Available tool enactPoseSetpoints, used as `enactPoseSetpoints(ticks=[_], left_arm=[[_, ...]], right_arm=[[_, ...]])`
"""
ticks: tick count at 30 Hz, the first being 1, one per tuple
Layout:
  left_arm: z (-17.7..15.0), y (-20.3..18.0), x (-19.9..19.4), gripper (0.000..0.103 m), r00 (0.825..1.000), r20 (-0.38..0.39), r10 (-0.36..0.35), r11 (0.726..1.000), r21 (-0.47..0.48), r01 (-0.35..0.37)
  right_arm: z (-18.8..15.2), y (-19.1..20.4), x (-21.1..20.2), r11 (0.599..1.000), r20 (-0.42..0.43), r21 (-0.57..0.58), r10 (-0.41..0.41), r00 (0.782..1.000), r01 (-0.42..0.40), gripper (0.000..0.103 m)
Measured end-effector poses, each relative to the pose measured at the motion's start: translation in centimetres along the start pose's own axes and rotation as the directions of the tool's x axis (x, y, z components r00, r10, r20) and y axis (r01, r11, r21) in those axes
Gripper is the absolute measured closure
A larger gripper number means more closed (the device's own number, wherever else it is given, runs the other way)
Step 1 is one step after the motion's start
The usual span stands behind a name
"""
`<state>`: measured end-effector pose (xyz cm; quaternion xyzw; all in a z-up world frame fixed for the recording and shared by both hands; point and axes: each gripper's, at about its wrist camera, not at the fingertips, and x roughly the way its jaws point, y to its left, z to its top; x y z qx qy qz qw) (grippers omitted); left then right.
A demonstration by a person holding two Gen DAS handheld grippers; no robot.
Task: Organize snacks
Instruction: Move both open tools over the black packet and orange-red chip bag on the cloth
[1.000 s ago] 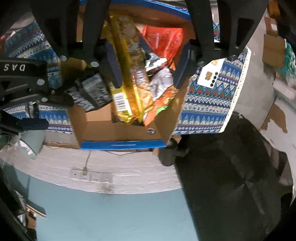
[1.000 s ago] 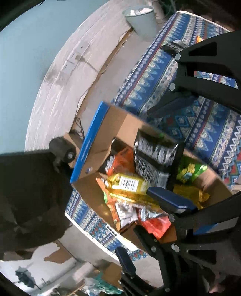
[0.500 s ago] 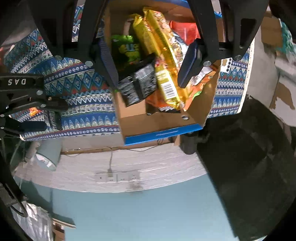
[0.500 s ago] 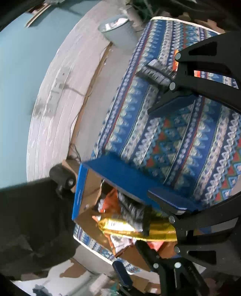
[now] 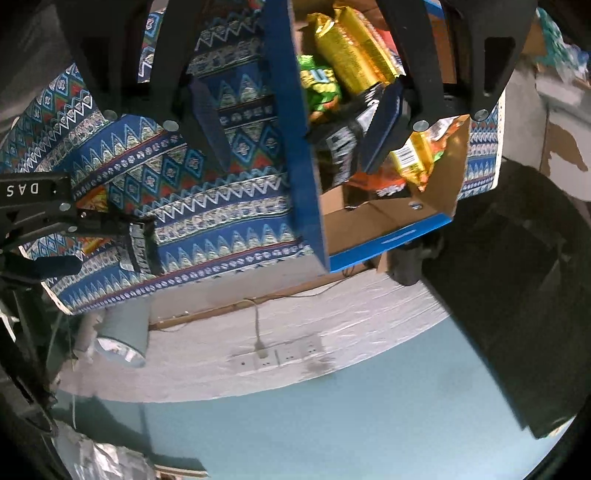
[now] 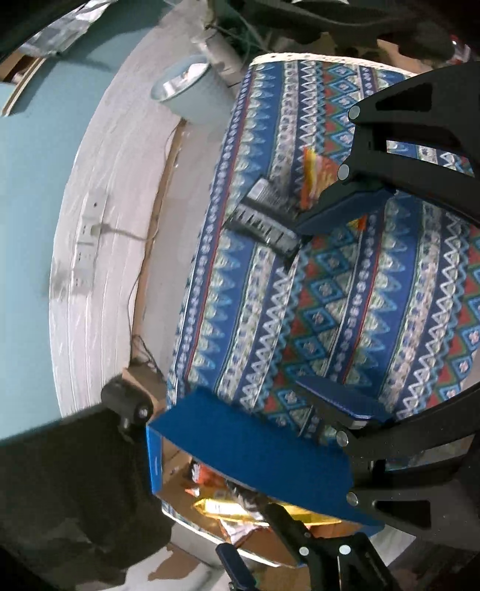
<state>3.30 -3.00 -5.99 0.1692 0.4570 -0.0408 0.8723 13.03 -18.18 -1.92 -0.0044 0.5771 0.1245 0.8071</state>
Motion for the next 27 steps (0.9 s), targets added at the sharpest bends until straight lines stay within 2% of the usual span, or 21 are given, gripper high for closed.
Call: enactPoseSetpoints(ticks=[10,18,27], left_arm=[[0.9,-4.5,2.2,0.027,0.998,-0.044,-0.033,0.997,0.072,0.036],[1.6,-7.5,4.9,0.023,0.997,-0.071,-0.029,0.988,0.147,0.039],[1.6,-9.9,8.3,0.023,0.995,-0.097,-0.020,0.975,0.217,0.041]], right_arm=[[-2.1,-5.3,0.9,0.997,-0.040,0.056,-0.052,0.998,0.054,0.025],[-4.0,-9.1,4.6,0.990,-0.136,0.090,-0.094,0.986,0.107,0.024],[-4.9,-11.8,8.2,0.986,-0.191,0.122,-0.090,0.977,0.115,0.024]])
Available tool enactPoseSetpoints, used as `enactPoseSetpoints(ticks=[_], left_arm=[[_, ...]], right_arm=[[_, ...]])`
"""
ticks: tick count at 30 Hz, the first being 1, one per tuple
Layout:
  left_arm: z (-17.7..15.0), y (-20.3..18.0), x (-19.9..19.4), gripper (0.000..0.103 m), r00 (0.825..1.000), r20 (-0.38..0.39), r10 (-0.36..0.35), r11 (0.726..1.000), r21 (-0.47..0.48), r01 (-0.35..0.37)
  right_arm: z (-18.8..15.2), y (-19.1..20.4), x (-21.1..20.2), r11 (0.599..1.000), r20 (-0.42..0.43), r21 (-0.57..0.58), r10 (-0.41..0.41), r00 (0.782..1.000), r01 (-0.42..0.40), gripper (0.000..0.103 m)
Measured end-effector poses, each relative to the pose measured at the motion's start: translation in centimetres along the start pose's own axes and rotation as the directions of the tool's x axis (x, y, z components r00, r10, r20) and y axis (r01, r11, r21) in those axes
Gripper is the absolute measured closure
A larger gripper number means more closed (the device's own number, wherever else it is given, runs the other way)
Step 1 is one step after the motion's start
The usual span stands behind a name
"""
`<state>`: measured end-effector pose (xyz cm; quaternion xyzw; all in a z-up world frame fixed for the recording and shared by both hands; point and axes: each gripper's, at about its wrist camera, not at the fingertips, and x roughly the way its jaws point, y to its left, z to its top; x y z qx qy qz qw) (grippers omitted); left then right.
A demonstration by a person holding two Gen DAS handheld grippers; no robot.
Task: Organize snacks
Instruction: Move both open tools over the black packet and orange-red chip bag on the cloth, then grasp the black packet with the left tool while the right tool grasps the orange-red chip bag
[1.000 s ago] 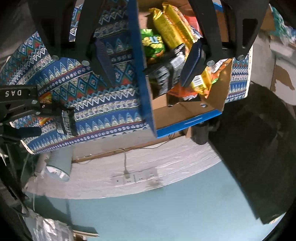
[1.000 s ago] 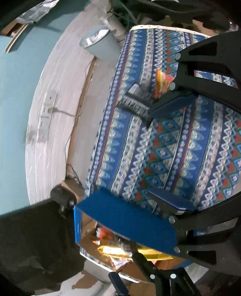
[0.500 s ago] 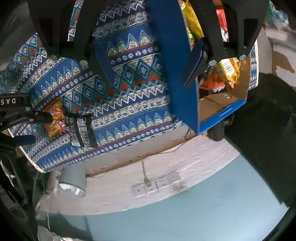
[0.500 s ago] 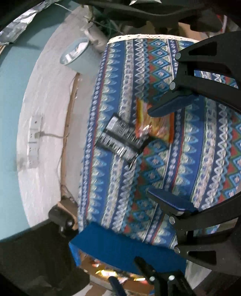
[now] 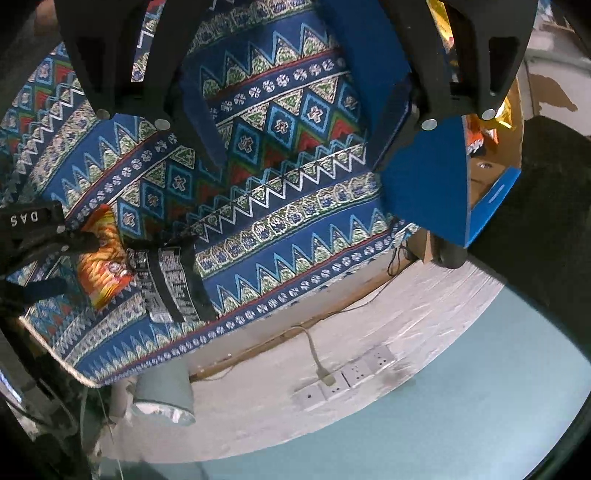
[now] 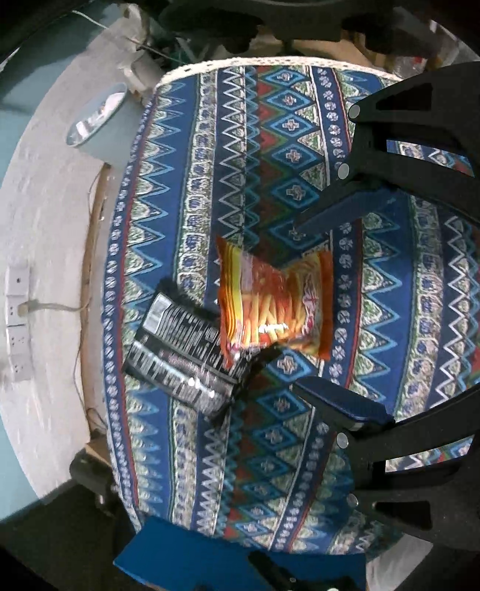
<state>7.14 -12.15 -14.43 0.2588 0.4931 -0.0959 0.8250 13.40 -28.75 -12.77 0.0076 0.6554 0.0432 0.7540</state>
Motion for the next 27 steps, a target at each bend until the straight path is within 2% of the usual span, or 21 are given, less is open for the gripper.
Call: enactPoseSetpoints(ticks=[9,17,18,20,23,27], left_arm=[[0.8,-1.8,3.3,0.023,0.999,-0.031,-0.017,0.999,0.029,0.018],[1.3,-2.7,4.9,0.023,0.999,-0.043,-0.011,0.999,0.048,0.013],[1.4,-2.8,5.0,0.023,0.999,-0.044,-0.011,0.999,0.046,0.013],[1.8,-2.9,5.2,0.023,0.999,-0.044,-0.014,0.999,0.038,0.016],[2.7,-3.3,5.1,0.023,0.999,-0.041,-0.033,0.999,0.023,0.034],[4.3,-4.3,4.9,0.021,0.996,-0.036,-0.079,0.997,0.000,0.079]], right_arm=[[0.9,-0.1,2.4,1.000,-0.003,0.012,0.015,1.000,-0.015,0.024],[1.2,-0.6,3.9,1.000,-0.019,-0.030,0.004,1.000,-0.004,0.026],[1.2,-0.8,4.0,0.999,-0.017,-0.033,0.009,1.000,-0.010,0.028],[1.1,-1.2,4.0,0.999,-0.023,-0.034,0.021,1.000,-0.022,0.052],[1.0,-1.8,3.5,0.999,-0.020,-0.037,0.001,1.000,-0.002,0.059],[1.1,-3.3,2.5,0.998,-0.004,-0.040,-0.051,0.999,0.051,0.062]])
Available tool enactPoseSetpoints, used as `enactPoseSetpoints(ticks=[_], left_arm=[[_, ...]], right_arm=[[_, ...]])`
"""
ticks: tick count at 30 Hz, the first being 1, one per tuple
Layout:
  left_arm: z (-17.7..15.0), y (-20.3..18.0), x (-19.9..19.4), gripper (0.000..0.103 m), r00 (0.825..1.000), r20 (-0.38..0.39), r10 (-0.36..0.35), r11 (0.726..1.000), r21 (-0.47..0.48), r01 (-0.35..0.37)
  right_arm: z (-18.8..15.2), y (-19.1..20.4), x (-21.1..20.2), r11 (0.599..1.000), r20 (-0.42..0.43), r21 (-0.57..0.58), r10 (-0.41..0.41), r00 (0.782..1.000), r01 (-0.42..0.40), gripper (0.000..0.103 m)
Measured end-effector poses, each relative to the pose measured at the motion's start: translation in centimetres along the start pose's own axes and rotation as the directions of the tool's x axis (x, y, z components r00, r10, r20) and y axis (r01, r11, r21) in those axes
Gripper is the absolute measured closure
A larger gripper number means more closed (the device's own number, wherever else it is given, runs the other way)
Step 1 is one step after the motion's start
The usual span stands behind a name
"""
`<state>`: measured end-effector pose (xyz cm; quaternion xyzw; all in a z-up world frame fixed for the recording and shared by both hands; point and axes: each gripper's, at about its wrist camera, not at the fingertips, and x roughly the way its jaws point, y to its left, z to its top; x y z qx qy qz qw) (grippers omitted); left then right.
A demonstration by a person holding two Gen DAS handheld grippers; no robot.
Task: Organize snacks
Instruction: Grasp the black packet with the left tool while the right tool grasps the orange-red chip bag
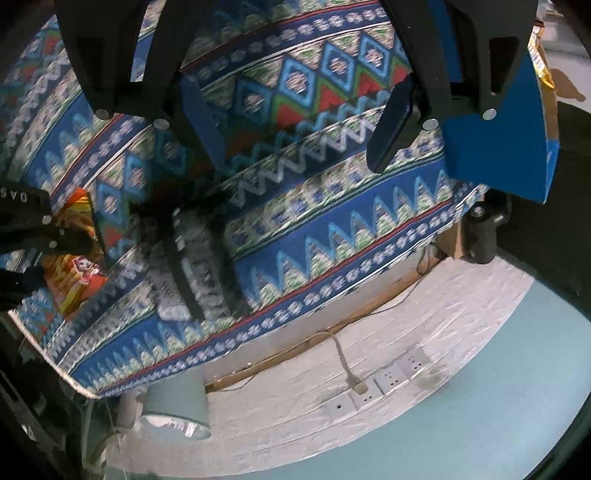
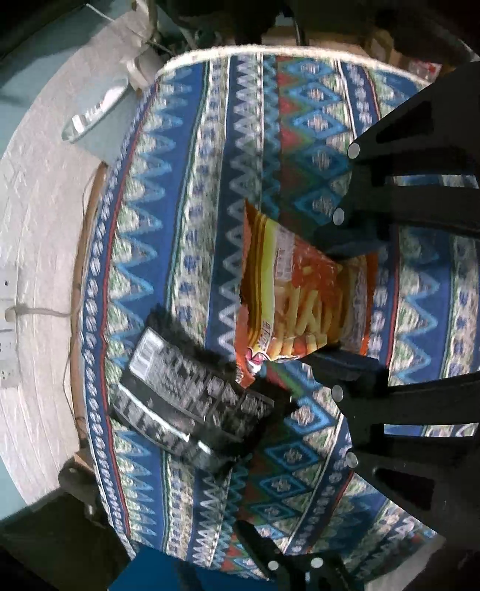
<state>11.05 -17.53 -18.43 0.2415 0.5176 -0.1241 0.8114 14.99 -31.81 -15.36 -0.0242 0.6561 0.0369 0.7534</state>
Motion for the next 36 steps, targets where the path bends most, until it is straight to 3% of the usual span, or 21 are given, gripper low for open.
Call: enactPoseSetpoints(ticks=[3,11,16,22,24,34,35,36], left_arm=[[1.3,-0.6,0.2,0.015,0.999,-0.009,-0.035,0.999,-0.030,0.035],[4.1,-2.5,1.8,0.015,0.992,-0.041,-0.121,0.991,-0.067,0.118],[5.7,-3.0,2.3,0.015,0.986,-0.026,-0.163,0.977,-0.142,0.158],[6.8,-4.0,4.6,0.014,0.992,-0.065,-0.107,0.984,-0.148,0.096],[6.8,-4.1,5.2,0.010,0.991,-0.067,-0.120,0.981,-0.159,0.108],[6.5,-4.2,6.4,0.010,0.984,-0.058,-0.167,0.973,-0.170,0.155],[6.3,-4.1,6.4,0.010,0.985,-0.049,-0.166,0.974,-0.167,0.156],[6.1,-4.0,6.4,0.017,0.984,-0.042,-0.171,0.973,-0.165,0.162]], right_arm=[[0.2,-1.3,-0.8,1.000,0.012,0.024,-0.016,1.000,0.016,0.062],[0.1,-4.7,-1.9,0.995,0.043,0.104,-0.005,0.999,0.001,0.062],[-0.1,-6.1,-1.6,0.990,0.037,0.139,-0.001,0.999,-0.004,0.062],[-0.1,-6.3,-1.6,0.989,0.038,0.150,0.003,0.999,-0.009,0.062],[0.0,-6.3,-1.5,0.989,0.040,0.148,0.005,0.999,-0.011,0.062],[0.1,-5.9,-1.5,0.990,0.040,0.141,0.014,0.999,-0.020,0.062],[0.0,-5.8,-1.6,0.990,0.041,0.141,0.014,0.999,-0.020,0.062],[0.1,-5.7,-1.6,0.990,0.041,0.140,0.014,0.999,-0.020,0.062]])
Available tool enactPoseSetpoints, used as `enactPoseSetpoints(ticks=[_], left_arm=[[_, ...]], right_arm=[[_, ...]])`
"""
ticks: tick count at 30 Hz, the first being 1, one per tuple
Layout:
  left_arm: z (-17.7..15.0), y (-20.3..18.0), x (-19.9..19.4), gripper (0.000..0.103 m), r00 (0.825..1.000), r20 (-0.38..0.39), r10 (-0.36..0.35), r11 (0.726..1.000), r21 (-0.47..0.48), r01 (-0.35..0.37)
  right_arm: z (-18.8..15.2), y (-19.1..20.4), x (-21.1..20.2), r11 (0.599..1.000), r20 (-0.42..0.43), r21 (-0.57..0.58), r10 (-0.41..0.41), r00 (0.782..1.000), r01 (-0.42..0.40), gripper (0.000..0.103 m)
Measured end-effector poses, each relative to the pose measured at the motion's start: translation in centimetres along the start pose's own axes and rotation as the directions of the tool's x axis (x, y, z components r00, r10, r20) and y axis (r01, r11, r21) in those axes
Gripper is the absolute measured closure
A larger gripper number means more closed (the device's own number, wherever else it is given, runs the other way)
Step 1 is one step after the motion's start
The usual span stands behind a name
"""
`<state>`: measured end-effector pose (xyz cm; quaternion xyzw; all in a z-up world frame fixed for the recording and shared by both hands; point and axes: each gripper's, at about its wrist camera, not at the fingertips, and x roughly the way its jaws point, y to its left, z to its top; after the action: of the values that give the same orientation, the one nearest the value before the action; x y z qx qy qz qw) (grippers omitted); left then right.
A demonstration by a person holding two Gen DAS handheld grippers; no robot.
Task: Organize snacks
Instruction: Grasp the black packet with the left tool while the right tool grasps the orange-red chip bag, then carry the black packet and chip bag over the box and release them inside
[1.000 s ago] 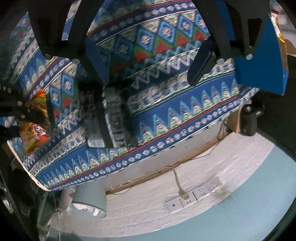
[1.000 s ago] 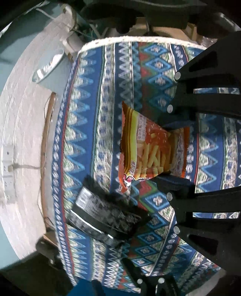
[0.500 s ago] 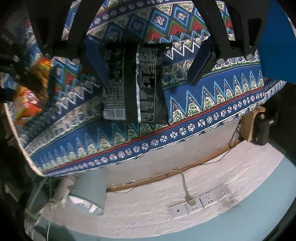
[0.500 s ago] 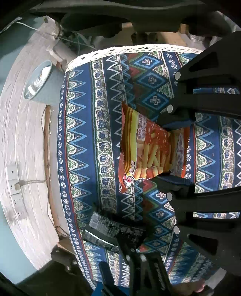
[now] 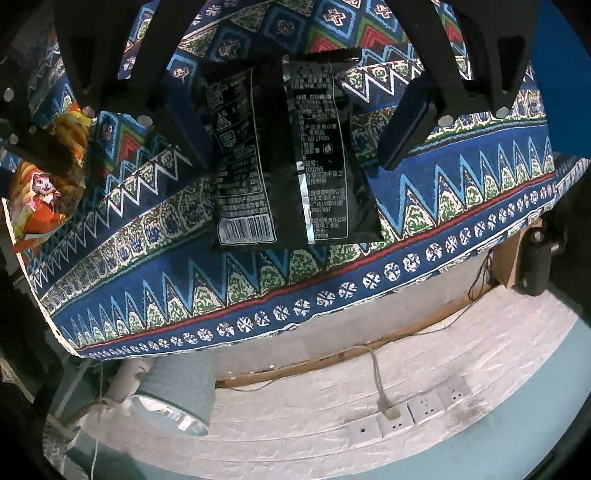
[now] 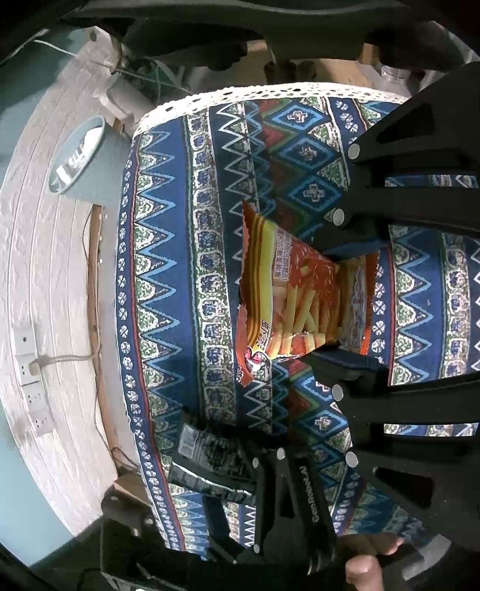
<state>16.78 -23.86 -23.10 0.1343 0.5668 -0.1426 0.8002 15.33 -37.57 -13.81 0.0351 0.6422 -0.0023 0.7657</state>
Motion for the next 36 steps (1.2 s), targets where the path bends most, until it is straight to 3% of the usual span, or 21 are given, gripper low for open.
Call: enactPoseSetpoints(ticks=[1,2,6,18,26,31,36], left_arm=[[0.0,0.1,0.0,0.023,1.000,0.004,-0.005,1.000,-0.002,0.005],[-0.1,0.3,0.0,0.036,1.000,-0.001,-0.014,1.000,-0.007,0.014],[-0.3,0.8,-0.7,0.047,1.000,0.010,-0.013,1.000,-0.011,0.013],[-3.3,2.7,-4.8,0.048,0.996,0.060,0.059,0.997,0.042,-0.062],[-6.1,5.1,-9.1,0.048,0.994,0.077,0.078,0.997,0.005,-0.079],[-8.0,5.9,-12.0,0.048,0.982,0.124,0.145,0.989,0.018,-0.148],[-9.8,7.2,-15.0,0.048,0.974,0.164,0.155,0.987,0.017,-0.160]], right_arm=[[0.0,0.1,-0.1,1.000,0.000,0.000,0.000,1.000,0.000,0.062],[0.0,0.1,-0.1,1.000,0.001,0.000,0.000,1.000,0.000,0.062],[-0.2,0.3,-0.4,1.000,0.002,-0.005,0.001,1.000,-0.001,0.062],[-0.8,2.3,-2.4,0.998,0.031,-0.058,-0.004,0.999,0.006,0.062],[-1.4,4.6,-4.5,0.994,0.063,-0.104,-0.014,0.998,0.021,0.062],[-1.8,6.1,-5.6,0.991,0.081,-0.130,-0.013,0.997,0.024,0.062],[-2.2,8.5,-7.0,0.985,0.103,-0.172,-0.004,0.995,0.022,0.062]])
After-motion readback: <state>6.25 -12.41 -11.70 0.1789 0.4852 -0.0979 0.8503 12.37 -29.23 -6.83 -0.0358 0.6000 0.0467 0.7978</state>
